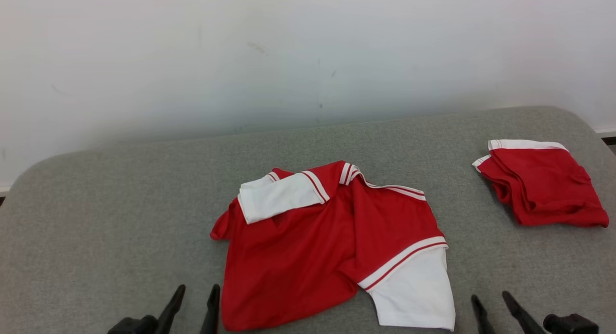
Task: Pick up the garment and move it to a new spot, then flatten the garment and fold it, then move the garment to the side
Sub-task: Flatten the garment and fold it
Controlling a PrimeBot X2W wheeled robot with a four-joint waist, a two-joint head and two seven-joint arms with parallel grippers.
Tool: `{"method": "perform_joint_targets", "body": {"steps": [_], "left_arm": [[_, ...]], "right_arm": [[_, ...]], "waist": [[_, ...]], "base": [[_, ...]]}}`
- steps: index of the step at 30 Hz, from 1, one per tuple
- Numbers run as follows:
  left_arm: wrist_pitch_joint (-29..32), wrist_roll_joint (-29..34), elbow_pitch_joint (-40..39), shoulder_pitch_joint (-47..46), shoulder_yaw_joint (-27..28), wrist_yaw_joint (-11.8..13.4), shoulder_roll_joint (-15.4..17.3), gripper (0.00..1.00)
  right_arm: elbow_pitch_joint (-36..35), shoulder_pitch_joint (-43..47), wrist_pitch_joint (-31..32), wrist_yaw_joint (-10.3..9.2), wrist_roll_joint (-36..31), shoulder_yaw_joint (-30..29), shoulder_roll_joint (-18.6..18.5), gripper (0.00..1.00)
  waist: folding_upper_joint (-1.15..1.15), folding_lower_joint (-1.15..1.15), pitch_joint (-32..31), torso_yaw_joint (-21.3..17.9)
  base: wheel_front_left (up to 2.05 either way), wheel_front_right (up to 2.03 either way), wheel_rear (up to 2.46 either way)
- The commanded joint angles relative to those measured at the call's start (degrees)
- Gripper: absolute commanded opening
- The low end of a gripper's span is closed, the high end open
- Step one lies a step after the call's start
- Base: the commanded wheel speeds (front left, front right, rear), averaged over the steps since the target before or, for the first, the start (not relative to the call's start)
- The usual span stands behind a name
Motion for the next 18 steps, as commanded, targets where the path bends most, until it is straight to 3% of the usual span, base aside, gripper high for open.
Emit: {"method": "perform_joint_targets", "body": {"steps": [1,11,18], "left_arm": [[1.32,-1.26,-0.19,0.16,-0.47,-0.12,0.43,1.0],[10.86,-5.74,-1.41,-0.48,-6.73,-0.45,2.71,1.0],[15.78,-8.23,1.8,-2.36,-9.71,-0.49,4.27,1.0]], "right_arm": [[1.41,-0.02,1.35,-0.13,1.1,0.39,0.07,1.0],[10.68,-5.35,7.29,-0.13,7.57,5.43,2.32,1.0],[16.36,-9.83,7.57,-0.12,10.81,8.99,2.38,1.0]], "waist": [[0.0,0.0,0.28,-0.01],[0.0,0.0,2.39,0.59],[0.0,0.0,3.56,1.58]], "base": [[0.0,0.0,0.0],[0.0,0.0,0.0],[0.0,0.0,0.0]]}}
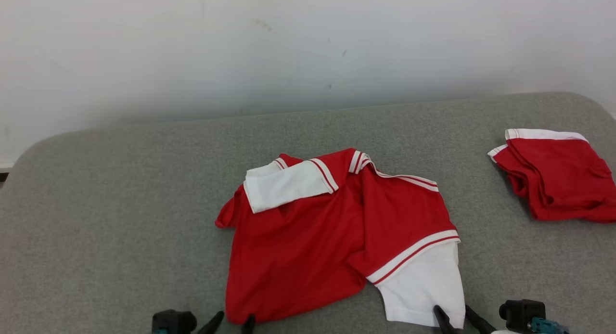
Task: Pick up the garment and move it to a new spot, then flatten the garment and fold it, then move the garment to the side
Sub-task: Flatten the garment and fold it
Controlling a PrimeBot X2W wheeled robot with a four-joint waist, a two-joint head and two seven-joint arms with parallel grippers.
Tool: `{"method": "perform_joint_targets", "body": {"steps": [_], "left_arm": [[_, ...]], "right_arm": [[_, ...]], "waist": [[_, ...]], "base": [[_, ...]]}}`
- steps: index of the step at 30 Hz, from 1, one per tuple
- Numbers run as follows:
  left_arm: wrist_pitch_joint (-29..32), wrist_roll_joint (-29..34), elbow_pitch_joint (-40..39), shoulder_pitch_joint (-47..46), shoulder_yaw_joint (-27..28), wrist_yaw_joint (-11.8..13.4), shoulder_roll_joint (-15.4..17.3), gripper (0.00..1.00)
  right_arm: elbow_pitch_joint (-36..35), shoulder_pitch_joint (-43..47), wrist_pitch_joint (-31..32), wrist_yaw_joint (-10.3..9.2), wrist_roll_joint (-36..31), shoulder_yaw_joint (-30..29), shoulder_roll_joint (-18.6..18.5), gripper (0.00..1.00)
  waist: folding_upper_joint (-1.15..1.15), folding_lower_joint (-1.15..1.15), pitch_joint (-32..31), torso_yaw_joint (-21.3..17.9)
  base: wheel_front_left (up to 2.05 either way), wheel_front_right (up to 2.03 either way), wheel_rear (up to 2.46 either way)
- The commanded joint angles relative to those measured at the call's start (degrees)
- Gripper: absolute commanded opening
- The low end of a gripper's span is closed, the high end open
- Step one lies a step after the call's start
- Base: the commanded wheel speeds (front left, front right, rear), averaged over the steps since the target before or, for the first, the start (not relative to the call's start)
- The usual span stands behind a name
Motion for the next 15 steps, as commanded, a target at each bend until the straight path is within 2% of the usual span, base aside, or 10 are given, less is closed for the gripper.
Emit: {"method": "perform_joint_targets", "body": {"steps": [1,9,10,11,12,13,14,15], "left_arm": [[0.25,-0.37,0.89,-1.41,-0.15,-0.13,0.52,1.0],[-1.04,-1.94,4.1,-5.05,-3.07,-0.07,1.13,1.0],[-1.19,-2.22,4.33,-5.32,-3.36,-0.07,1.32,0.78],[-1.28,-2.47,4.51,-5.56,-3.72,-0.06,1.46,0.51],[-1.29,-2.81,4.72,-5.78,-4.15,-0.06,1.53,0.35],[-1.48,-3.01,4.94,-5.96,-4.38,-0.06,1.6,0.1],[-1.48,-3.01,4.94,-5.96,-4.38,-0.06,1.6,0.1],[-1.67,-3.07,5.11,-6.16,-4.58,-0.07,1.76,0.0]], "right_arm": [[0.99,-1.29,-0.16,-0.11,0.85,0.83,-0.01,1.0],[4.16,-3.67,-1.57,-0.11,4.1,5.26,-0.17,1.0],[4.45,-3.91,-1.72,-0.11,4.59,5.76,-0.25,0.84],[4.8,-4.14,-1.87,-0.11,5.08,6.19,-0.27,0.55],[5.14,-4.33,-2.05,-0.11,5.45,6.67,-0.3,0.31],[5.41,-4.55,-2.27,-0.11,5.85,7.08,-0.36,0.03],[5.41,-4.55,-2.27,-0.11,5.85,7.08,-0.36,0.03],[5.69,-4.85,-2.35,-0.11,6.26,7.41,-0.44,0.0]], "waist": [[0.0,0.0,0.32,0.38],[0.0,0.0,1.05,1.07],[0.0,0.0,1.1,1.07],[0.0,0.0,1.14,1.06],[0.0,0.0,1.16,1.05],[0.0,0.0,1.19,1.03],[0.0,0.0,1.19,1.03],[0.0,0.0,1.26,1.02]], "base": [[0.0,0.0,0.0],[0.0,0.0,0.0],[0.0,0.0,0.0],[0.0,0.0,0.0],[0.0,0.0,0.0],[0.0,0.0,0.0],[0.0,0.0,0.0],[0.0,0.0,0.0]]}}
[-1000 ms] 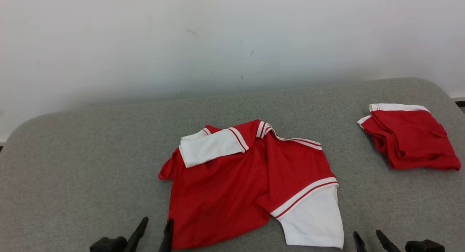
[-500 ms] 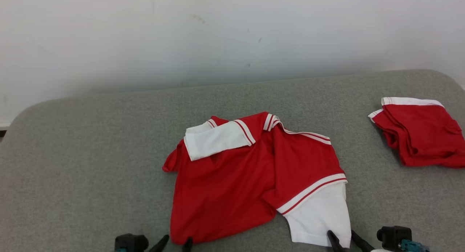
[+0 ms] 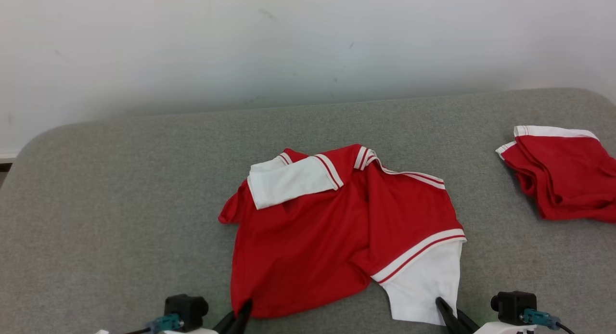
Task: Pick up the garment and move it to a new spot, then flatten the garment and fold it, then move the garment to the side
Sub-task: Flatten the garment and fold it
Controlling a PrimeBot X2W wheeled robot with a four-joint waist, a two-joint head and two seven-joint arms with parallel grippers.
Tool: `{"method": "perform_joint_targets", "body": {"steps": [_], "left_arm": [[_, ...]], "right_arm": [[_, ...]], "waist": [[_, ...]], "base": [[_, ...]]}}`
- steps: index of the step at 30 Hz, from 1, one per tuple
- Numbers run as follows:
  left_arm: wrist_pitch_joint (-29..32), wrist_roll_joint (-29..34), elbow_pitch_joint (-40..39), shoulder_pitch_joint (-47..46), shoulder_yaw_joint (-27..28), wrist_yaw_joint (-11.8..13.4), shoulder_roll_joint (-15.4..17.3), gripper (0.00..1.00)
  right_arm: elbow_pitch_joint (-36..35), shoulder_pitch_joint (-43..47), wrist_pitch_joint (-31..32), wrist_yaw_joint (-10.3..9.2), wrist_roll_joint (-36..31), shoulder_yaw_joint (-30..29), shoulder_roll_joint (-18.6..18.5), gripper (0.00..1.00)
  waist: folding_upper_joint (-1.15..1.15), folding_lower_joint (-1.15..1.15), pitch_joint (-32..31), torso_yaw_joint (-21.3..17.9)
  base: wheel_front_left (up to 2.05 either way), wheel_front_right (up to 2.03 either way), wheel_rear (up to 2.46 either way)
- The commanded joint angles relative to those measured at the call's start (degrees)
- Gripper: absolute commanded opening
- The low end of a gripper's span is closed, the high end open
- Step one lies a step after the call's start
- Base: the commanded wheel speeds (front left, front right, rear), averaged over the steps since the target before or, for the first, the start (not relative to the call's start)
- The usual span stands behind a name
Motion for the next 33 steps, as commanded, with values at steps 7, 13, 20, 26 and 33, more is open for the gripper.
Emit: {"method": "perform_joint_targets", "body": {"steps": [7,13,20,26,33], "left_arm": [[-1.86,-0.88,0.43,-1.01,-0.5,0.06,1.3,0.0],[-4.4,-0.57,-1.07,-1.6,0.27,0.35,1.82,0.0],[-3.98,0.95,-3.29,-7.61,1.35,0.38,5.85,0.0],[-1.07,2.82,-4.14,-20.01,-0.22,0.11,11.04,0.0],[1.46,-0.87,1.64,-40.14,-5.39,0.1,15.9,0.0]], "right_arm": [[-0.31,-1.33,-4.0,-0.11,2.98,1.17,-1.77,0.0],[-3.49,-2.0,-7.87,-0.11,5.1,1.41,-3.7,0.0],[-8.16,-7.51,-9.49,-0.11,4.29,1.88,-6.65,0.0],[-10.53,-18.53,-6.97,-0.11,5.32,2.05,-8.56,0.0],[-7.9,-34.65,-3.08,-0.11,7.1,2.27,-10.57,0.0]], "waist": [[0.0,0.0,-0.23,-0.24],[0.0,0.0,-0.98,-0.71],[0.0,0.0,0.2,-1.27],[0.0,0.0,4.43,-1.0],[0.0,0.0,11.58,0.05]], "base": [[0.0,0.0,0.0],[0.0,0.0,0.0],[0.0,0.0,0.0],[0.0,0.0,0.0],[0.0,0.0,0.0]]}}
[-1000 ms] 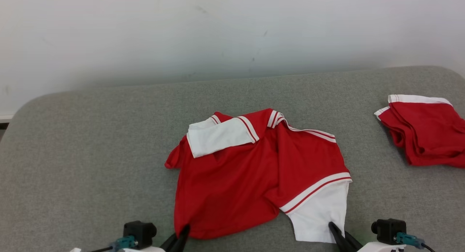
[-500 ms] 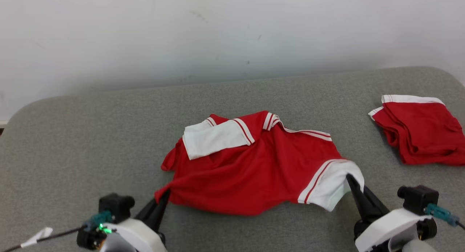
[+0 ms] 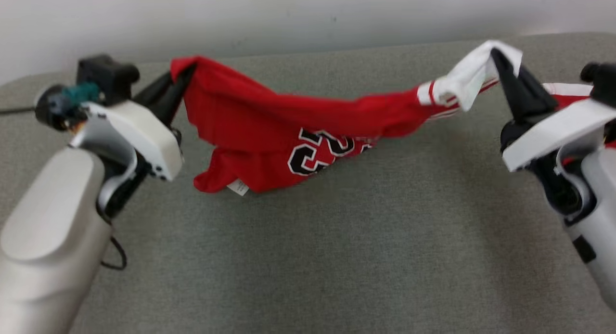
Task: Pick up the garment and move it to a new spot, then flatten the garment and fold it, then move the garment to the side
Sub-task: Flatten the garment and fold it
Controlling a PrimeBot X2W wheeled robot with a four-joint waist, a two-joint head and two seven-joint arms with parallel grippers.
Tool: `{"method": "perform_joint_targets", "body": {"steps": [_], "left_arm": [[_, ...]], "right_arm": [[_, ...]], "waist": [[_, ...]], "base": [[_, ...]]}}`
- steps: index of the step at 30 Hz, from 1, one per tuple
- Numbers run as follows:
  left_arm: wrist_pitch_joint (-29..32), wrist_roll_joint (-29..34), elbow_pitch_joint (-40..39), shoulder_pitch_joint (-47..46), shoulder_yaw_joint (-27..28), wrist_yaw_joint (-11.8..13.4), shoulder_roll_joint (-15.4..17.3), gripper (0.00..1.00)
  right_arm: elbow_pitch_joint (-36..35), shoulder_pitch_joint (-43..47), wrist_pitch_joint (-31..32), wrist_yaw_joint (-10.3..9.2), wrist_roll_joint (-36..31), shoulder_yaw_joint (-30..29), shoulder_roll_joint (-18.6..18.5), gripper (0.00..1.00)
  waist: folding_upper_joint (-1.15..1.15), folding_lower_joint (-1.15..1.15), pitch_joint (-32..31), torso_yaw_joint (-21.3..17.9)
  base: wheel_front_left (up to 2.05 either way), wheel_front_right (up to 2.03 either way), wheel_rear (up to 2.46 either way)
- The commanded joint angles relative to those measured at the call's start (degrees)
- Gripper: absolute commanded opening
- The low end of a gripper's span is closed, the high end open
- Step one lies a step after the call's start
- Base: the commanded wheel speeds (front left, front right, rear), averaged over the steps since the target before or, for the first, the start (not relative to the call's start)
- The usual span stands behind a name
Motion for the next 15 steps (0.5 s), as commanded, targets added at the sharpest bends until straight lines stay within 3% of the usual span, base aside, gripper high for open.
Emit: {"method": "perform_joint_targets", "body": {"steps": [1,8,15], "left_arm": [[0.22,-1.21,1.32,-2.44,-0.52,0.13,0.73,0.0],[-0.31,-2.65,14.27,-21.33,-2.84,0.12,2.7,0.0],[-1.92,-0.68,23.78,-36.8,-5.73,0.11,1.71,0.0]], "right_arm": [[0.85,-2.58,0.24,-0.11,0.82,-0.18,-0.02,0.0],[7.56,-18.67,1.07,-0.12,4.05,-0.27,0.78,0.0],[15.9,-33.42,-1.97,-0.12,5.49,-2.17,1.99,0.0]], "waist": [[0.0,-0.01,3.22,0.64],[0.0,-0.01,8.9,-0.12],[0.0,-0.01,12.07,-0.58]], "base": [[0.0,0.0,0.0],[0.0,0.0,0.0],[0.0,0.0,0.0]]}}
